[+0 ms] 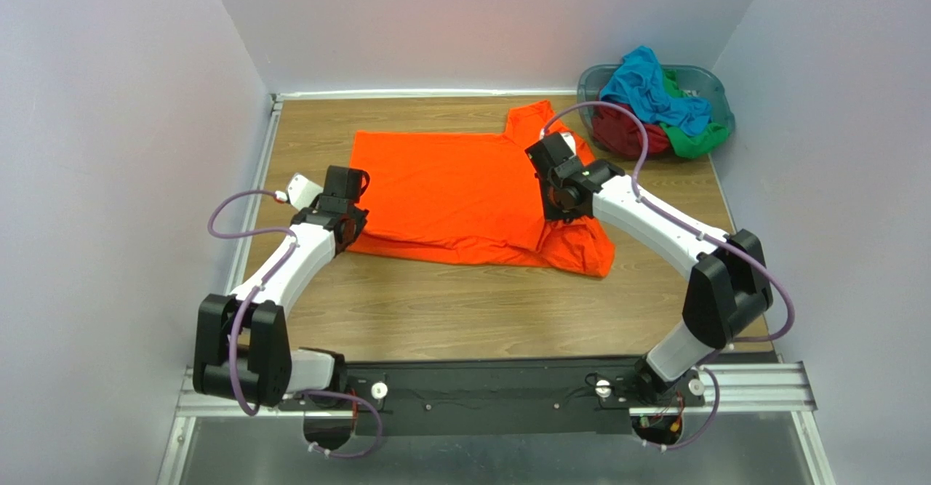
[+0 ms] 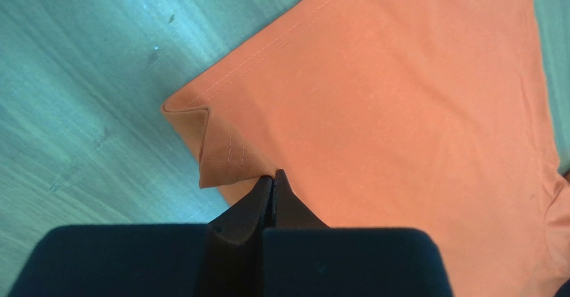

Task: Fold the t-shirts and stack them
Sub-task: Fold the tshirt

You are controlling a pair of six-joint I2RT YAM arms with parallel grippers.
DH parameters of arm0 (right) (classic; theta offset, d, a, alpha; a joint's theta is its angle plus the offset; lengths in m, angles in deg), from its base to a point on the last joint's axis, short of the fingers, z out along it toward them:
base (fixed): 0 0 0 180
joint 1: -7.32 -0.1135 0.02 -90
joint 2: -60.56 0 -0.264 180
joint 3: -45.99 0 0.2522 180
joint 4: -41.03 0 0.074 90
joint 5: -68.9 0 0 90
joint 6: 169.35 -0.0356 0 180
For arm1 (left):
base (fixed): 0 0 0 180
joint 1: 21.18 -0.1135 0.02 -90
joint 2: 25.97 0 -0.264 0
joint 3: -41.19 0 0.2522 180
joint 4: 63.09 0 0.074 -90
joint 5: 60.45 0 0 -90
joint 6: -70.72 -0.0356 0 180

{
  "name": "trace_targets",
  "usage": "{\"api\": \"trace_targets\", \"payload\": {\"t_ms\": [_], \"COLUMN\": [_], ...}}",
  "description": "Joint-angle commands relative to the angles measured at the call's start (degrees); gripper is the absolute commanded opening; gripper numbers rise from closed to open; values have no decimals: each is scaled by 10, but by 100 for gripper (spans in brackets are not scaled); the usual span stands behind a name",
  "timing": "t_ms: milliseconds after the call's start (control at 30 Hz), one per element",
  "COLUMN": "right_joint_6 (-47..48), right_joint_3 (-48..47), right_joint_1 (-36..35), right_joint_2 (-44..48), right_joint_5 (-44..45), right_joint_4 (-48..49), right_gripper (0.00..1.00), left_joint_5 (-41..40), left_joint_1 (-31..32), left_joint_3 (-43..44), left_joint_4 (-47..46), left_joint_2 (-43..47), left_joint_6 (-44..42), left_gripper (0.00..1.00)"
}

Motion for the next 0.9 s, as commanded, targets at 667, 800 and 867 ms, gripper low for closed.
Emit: {"api": "trace_targets", "payload": {"t_ms": [667,800,867], "right_joint_6": [139,164,172], "right_joint_3": [-107,-128,-141], "right_joint_1": [54,61,65], "right_joint_2": [-98,-123,-135], "right_joint_5": [-15,-21,-18], "right_joint_4": [56,62,64], "right_gripper": [1,1,1], "left_joint_5": [2,3,3], "left_joint_1": [-39,-42,-44], "left_joint_3": [60,67,73], "left_joint_4": [-39,-48,-48], "left_joint_2": [-78,-94,-102], "left_joint_6": [-42,-46,-50], "left_gripper": [0,0,0]}}
